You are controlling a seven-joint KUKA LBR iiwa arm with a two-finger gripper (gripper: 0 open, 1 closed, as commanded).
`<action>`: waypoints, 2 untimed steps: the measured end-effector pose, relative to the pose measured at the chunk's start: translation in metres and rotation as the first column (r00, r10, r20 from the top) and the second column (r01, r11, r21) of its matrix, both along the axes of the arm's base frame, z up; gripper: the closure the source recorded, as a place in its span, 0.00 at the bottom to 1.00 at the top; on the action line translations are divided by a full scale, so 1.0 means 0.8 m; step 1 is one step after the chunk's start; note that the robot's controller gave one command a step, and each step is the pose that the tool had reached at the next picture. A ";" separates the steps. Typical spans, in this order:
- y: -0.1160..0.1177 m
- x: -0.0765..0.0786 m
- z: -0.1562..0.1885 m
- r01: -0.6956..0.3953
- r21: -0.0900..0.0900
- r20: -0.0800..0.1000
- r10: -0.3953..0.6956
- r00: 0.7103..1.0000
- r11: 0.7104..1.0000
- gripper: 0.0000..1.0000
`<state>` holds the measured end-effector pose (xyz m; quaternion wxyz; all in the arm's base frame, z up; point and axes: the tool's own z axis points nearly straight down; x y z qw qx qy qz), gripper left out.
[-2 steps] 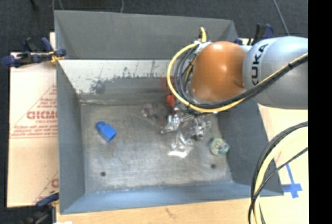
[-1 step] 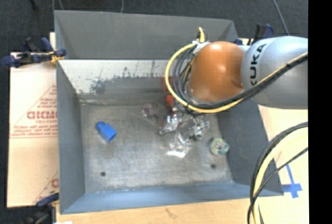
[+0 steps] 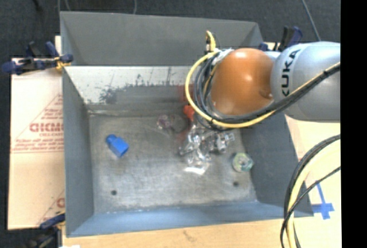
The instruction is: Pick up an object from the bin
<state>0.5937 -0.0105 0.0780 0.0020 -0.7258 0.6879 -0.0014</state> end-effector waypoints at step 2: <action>0.042 0.058 0.098 0.098 0.003 0.005 -0.098 0.995 0.995 1.00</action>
Offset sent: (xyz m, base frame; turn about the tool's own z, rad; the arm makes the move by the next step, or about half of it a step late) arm 0.0000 0.0000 0.0000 0.0000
